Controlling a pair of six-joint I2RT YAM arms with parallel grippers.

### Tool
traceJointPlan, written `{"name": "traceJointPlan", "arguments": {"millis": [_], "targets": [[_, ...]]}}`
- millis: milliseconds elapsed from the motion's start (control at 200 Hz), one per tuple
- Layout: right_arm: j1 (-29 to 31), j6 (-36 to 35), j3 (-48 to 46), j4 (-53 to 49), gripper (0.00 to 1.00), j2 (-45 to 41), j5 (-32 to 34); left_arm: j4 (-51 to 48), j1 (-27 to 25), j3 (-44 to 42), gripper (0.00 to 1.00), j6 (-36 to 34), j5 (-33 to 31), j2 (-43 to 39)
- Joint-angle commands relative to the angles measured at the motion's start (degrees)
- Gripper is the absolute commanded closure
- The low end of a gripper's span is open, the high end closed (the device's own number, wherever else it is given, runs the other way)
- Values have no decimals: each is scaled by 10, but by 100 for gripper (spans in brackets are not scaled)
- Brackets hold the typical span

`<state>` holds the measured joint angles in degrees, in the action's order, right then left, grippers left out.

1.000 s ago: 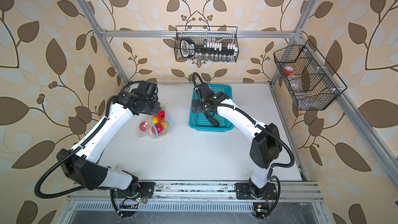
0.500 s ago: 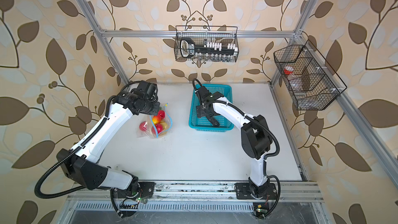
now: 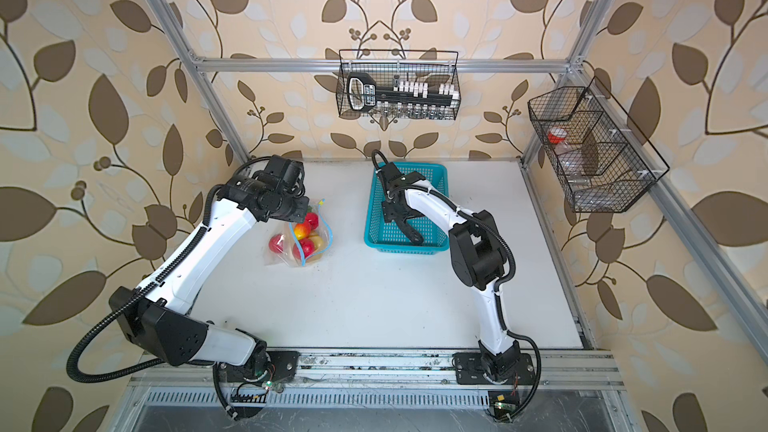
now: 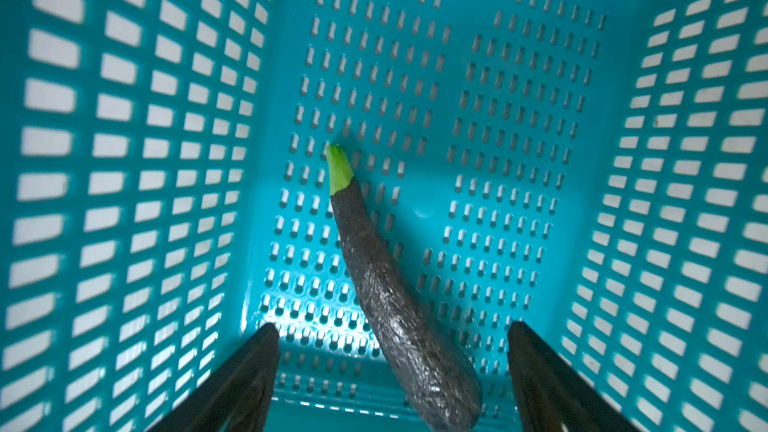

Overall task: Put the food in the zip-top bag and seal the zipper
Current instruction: 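Lower the right gripper onto the dark zucchini and close on it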

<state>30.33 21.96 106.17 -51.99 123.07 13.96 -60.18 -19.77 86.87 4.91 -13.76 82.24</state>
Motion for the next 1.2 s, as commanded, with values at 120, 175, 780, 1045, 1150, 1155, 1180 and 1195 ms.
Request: {"name": "traceJointPlan", "arguments": {"millis": [120, 175, 780, 1045, 1150, 1155, 1180, 1195], "targets": [[-6, -18, 38, -24, 24, 46, -12, -1, 8, 4, 100, 8, 2, -14], [-9, -19, 43, -23, 26, 55, -16, -1, 9, 5, 100, 9, 2, -13], [-37, -21, 74, -30, 55, 130, -50, -4, 10, 9, 100, 10, 6, -5], [-48, -6, 68, -23, 73, 128, -70, -3, 10, 7, 100, 10, 4, -6], [-54, 8, 52, -3, 78, 107, -90, -3, 10, 7, 100, 10, 3, -7], [-54, 9, 50, -1, 78, 106, -92, -3, 10, 6, 100, 10, 3, -7], [-57, 14, 45, 5, 79, 100, -101, -2, 10, 6, 100, 10, 3, -7], [-58, 17, 43, 10, 80, 97, -107, -3, 10, 7, 100, 10, 3, -7]]}}
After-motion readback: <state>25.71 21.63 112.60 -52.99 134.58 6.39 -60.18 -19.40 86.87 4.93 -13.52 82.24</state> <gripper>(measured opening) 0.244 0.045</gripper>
